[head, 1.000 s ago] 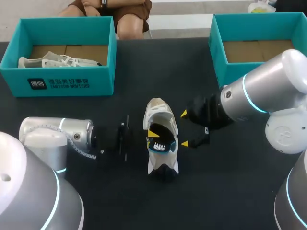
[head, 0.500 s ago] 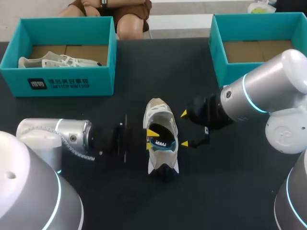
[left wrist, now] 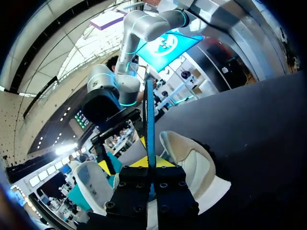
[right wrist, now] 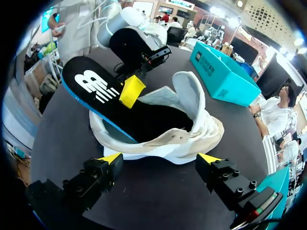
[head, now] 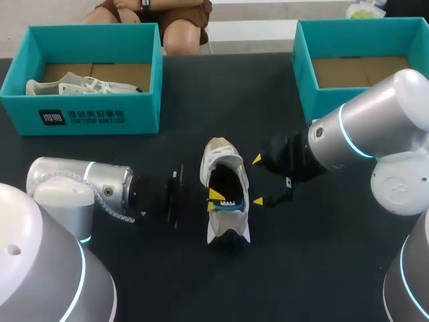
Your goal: Take the shoe out of the shoebox, open the shoe tongue, remove and reinsert the insole, then place the shoe into the shoebox
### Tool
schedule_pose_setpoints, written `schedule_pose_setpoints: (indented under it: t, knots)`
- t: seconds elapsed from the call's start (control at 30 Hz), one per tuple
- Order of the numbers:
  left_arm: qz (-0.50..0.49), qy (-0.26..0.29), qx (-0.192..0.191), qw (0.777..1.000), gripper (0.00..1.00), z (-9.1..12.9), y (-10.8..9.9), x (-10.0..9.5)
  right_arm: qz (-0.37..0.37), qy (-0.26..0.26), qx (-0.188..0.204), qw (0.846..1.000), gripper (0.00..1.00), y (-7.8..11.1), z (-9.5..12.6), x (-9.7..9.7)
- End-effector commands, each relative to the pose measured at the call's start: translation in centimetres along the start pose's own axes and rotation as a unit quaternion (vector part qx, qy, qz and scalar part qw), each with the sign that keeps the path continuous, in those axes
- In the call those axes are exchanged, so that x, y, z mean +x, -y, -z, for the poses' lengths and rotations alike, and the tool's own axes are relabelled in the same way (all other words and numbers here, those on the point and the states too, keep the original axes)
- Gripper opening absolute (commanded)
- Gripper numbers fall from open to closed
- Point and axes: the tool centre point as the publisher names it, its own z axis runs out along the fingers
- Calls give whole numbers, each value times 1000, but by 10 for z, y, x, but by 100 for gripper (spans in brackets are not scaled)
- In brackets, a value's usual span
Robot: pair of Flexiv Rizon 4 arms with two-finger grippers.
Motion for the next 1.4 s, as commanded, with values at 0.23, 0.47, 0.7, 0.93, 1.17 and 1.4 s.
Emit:
schedule_pose_setpoints:
  t: [0.23, 0.47, 0.7, 0.93, 1.17, 1.4]
  knots:
    - [-6, 4, -25, 1000, 0, 3, -21, -10, -1, 1, 0, 1000, 100, 0, -1, 1]
    - [-9, 12, -12, 1000, 42, 1, -6, -11, -1, 1, 0, 1000, 100, 0, -1, 1]
    - [-25, 18, 10, 999, 39, -1, 15, -19, -1, 1, 0, 1000, 100, 0, -1, 1]
    - [-32, 12, 23, 999, 20, -6, 23, -17, -1, 1, 0, 1000, 100, 0, -1, 1]
    - [-25, -6, 23, 999, 0, -11, 12, -6, -1, 1, 0, 1000, 100, 0, -1, 1]
    - [-22, -14, 9, 1000, 0, -10, -7, -3, -1, 1, 0, 1000, 100, 0, -1, 1]
